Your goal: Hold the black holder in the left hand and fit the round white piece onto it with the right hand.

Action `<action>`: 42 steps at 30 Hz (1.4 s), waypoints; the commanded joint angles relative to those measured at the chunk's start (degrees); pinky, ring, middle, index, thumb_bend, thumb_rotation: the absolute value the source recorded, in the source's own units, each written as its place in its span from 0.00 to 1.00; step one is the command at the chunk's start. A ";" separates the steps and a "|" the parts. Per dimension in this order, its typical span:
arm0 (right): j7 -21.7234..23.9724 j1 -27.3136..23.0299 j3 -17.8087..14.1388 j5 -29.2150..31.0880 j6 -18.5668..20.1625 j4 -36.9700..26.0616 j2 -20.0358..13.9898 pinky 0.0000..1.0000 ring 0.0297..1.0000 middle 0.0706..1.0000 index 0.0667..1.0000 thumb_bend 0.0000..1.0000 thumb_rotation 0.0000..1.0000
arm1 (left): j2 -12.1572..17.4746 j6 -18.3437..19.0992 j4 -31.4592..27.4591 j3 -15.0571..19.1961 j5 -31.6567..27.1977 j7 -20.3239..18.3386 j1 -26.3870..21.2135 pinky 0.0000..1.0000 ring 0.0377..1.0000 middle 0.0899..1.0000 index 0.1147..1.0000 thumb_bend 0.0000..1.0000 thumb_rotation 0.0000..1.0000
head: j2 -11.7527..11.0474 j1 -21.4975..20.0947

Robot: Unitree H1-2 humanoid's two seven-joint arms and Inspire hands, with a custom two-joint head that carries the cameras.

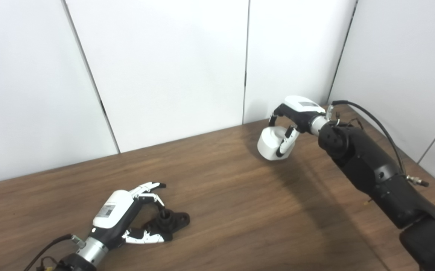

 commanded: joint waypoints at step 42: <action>12.35 0.74 0.37 0.25 0.31 -27.33 3.11 0.69 0.76 0.71 0.44 0.52 0.13 | -0.27 4.11 -2.01 1.75 3.45 -10.16 5.39 0.84 0.91 0.87 0.42 0.52 0.07 | 4.23 15.20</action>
